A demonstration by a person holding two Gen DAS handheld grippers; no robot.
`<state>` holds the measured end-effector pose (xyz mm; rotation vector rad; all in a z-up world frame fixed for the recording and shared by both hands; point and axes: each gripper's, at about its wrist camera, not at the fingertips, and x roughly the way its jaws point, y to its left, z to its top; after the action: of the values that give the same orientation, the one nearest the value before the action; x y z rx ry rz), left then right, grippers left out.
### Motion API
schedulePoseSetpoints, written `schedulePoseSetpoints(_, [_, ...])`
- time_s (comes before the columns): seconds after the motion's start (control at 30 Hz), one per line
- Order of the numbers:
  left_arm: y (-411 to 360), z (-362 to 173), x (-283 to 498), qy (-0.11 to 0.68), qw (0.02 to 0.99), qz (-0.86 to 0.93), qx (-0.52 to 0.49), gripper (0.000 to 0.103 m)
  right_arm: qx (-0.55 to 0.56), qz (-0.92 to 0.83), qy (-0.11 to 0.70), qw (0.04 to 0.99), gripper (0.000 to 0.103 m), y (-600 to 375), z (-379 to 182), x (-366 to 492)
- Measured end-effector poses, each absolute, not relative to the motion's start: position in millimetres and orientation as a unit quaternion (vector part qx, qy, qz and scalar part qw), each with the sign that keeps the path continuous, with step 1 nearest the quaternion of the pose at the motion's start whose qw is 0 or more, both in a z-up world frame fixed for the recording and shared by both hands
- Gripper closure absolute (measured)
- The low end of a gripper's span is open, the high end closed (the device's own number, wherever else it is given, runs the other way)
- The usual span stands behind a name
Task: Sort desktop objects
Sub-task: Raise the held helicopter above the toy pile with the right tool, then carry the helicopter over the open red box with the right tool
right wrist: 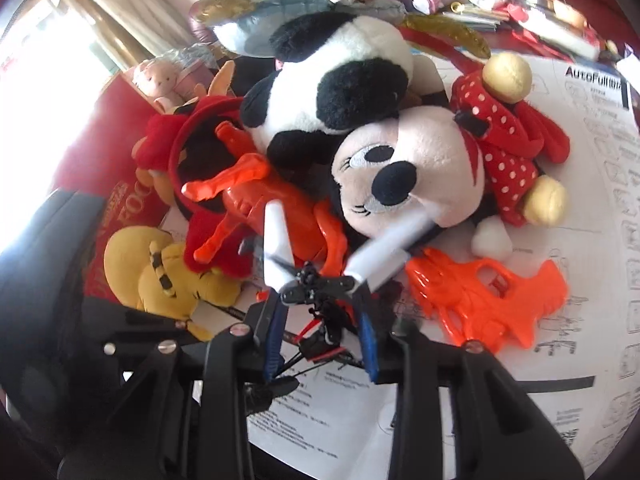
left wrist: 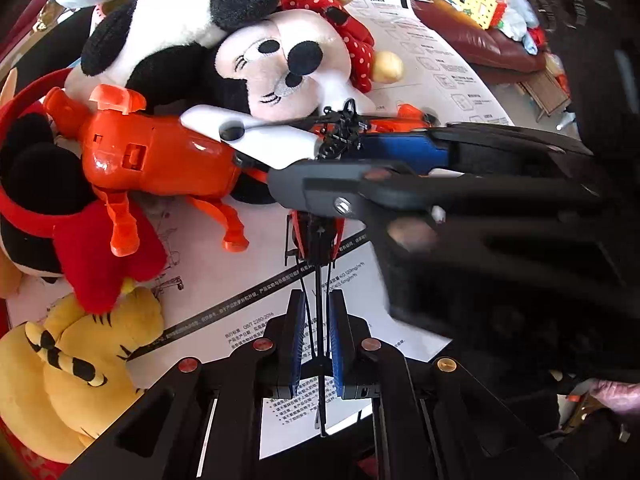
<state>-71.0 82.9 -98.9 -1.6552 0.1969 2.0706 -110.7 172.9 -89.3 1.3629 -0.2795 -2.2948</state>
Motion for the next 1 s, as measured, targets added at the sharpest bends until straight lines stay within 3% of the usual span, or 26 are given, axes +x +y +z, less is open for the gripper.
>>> schedulePoseSetpoints(0.2, [76, -101, -74, 0.062, 0.228, 0.762, -0.603, 0.09, 0.505, -0.826, -0.115, 0.22, 0.082, 174, -89, -118])
schedulePoseSetpoints(1.0, [76, -84, -60, 0.075, 0.208, 0.784, -0.58, 0.092, 0.496, -0.836, -0.111, 0.206, 0.085, 167, -62, -100])
